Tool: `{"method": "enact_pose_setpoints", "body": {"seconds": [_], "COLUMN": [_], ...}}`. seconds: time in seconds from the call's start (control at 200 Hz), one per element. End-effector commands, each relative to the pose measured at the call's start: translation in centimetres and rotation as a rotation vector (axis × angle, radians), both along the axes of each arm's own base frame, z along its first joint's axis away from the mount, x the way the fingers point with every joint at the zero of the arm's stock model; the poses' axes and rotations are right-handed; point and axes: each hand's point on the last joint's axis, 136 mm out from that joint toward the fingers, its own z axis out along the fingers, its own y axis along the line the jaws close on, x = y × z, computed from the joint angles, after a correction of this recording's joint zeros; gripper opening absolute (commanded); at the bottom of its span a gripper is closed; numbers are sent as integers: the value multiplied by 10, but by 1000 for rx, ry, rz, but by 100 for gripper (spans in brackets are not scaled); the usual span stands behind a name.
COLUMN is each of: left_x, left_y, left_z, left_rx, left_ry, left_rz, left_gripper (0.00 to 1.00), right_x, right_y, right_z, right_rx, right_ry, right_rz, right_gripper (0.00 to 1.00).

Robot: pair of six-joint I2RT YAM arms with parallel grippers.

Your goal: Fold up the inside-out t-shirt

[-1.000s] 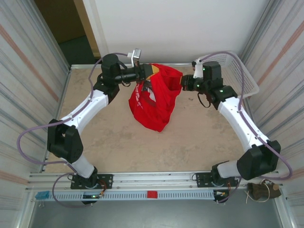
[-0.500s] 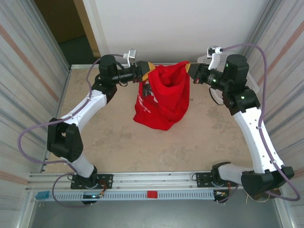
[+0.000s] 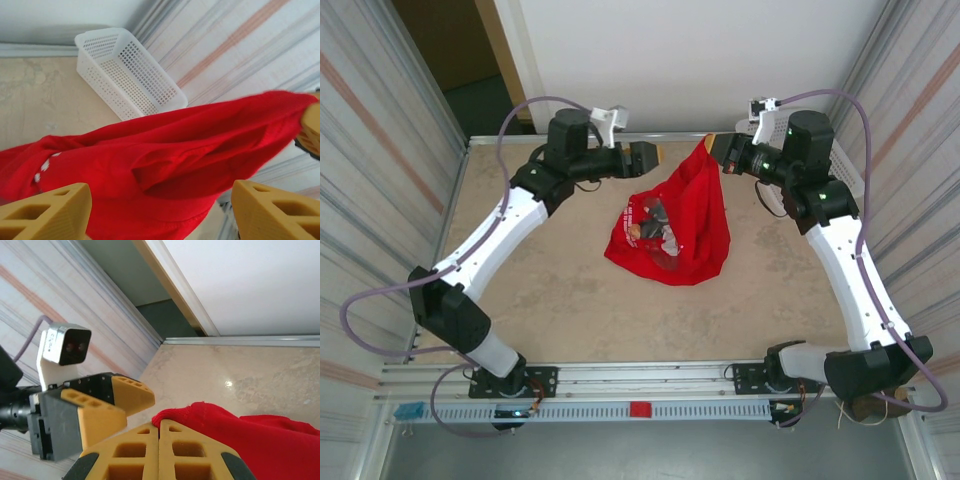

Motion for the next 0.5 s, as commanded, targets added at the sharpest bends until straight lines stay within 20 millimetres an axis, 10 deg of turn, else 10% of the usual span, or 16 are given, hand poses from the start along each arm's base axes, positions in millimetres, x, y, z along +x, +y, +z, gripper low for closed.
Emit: {"method": "enact_pose_setpoints", "body": {"seconds": [0.0, 0.376, 0.496], "left_x": [10, 29, 41], "left_y": [-6, -46, -49], "left_z": [-33, -67, -78], "left_rx": [176, 268, 290], "left_ry": [-44, -41, -24], "left_rz": [18, 26, 60], "left_gripper": [74, 73, 54], "right_x": [-9, -15, -16], "right_y": [-2, -3, -3], "right_z": [23, 27, 26], "right_rx": [35, 46, 50], "right_ry": [-50, -53, -48], "right_rz": [13, 16, 13], "right_gripper": [0, 0, 0]}}
